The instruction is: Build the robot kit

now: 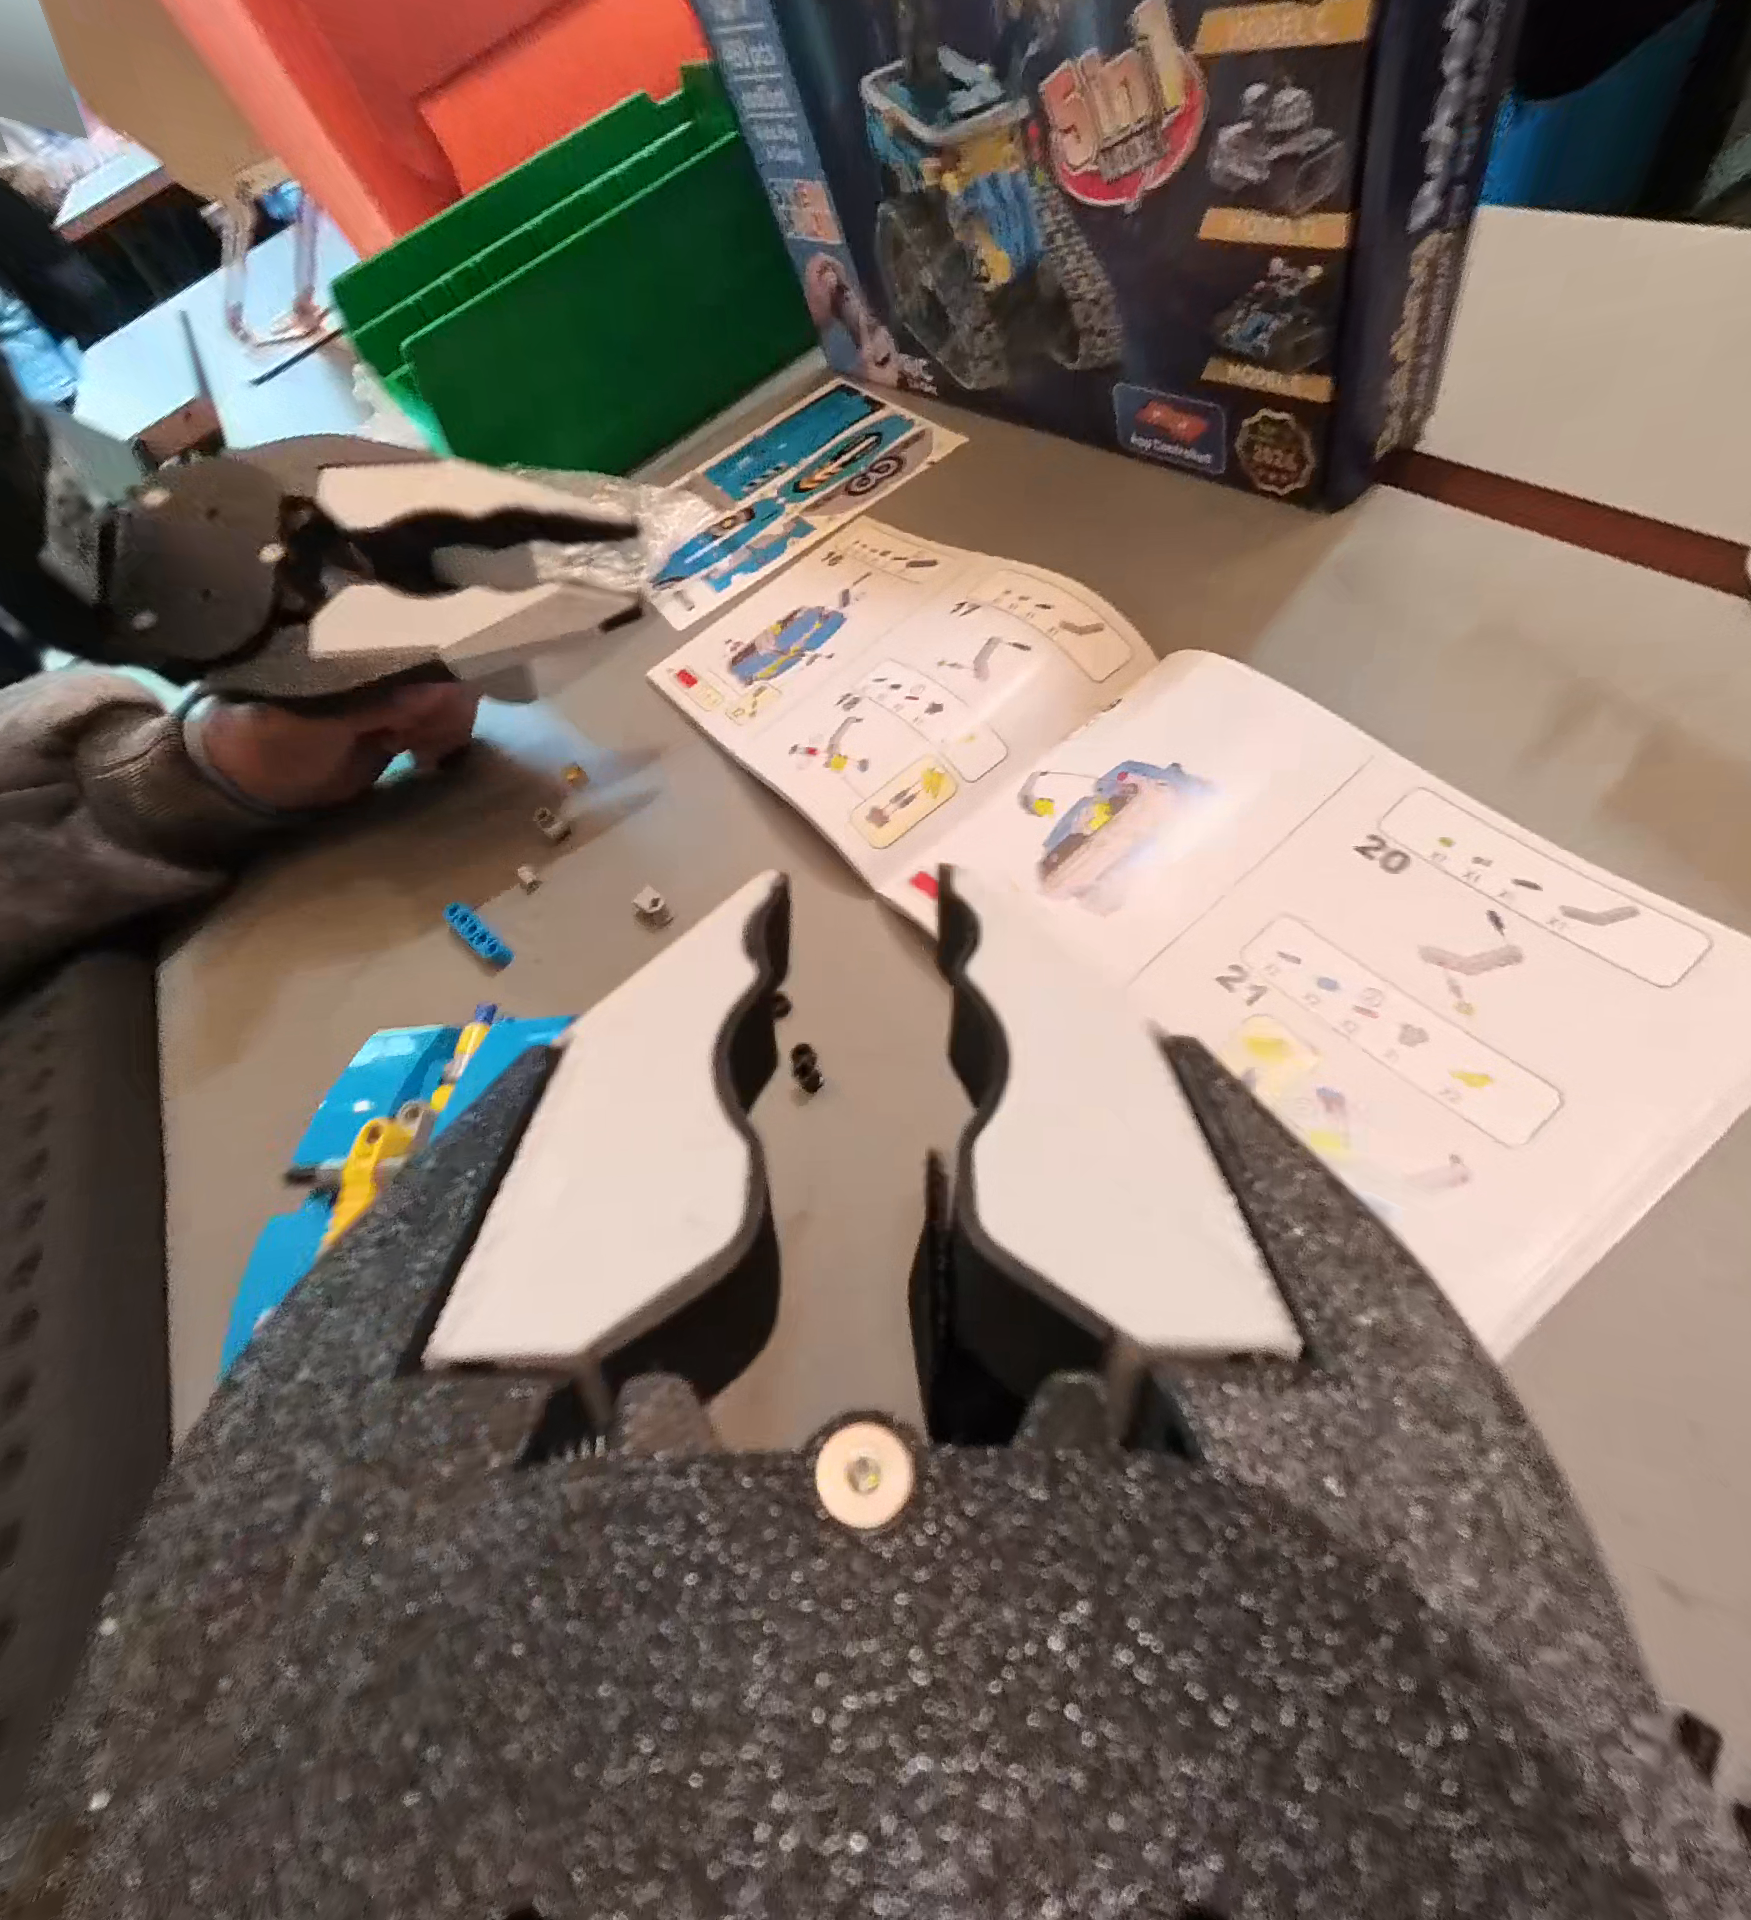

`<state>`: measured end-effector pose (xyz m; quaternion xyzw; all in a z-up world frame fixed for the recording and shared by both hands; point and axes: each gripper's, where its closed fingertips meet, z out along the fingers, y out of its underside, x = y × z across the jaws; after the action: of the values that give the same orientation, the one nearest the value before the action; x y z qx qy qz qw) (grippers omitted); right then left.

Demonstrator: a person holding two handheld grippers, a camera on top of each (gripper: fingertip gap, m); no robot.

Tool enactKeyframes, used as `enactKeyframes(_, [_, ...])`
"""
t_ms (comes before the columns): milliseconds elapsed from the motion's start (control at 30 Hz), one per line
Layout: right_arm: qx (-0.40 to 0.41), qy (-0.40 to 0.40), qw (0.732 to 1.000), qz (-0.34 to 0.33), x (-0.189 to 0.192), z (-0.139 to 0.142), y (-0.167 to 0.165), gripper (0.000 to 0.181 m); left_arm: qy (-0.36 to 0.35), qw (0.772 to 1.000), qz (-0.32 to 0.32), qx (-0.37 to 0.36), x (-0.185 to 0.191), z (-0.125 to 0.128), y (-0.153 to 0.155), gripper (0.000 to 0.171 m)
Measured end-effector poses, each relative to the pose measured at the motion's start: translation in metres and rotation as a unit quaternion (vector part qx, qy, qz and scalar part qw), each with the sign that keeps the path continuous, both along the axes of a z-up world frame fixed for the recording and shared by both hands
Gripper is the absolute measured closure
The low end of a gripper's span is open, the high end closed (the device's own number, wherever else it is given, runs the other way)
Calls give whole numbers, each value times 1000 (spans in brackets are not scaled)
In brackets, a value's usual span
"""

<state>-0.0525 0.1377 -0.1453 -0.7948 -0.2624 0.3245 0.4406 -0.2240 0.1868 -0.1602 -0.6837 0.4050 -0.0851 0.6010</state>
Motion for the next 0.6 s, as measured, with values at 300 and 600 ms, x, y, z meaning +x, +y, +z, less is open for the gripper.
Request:
enactKeyframes(300, [65,-75,995,21,-6,-15,-11,158,-36,998,49,16,-13,10,9,140])
enactKeyframes(600, [-21,-168,980,101,-22,-74,-34,148,-143,984,-51,-90,-1,17,-23,141])
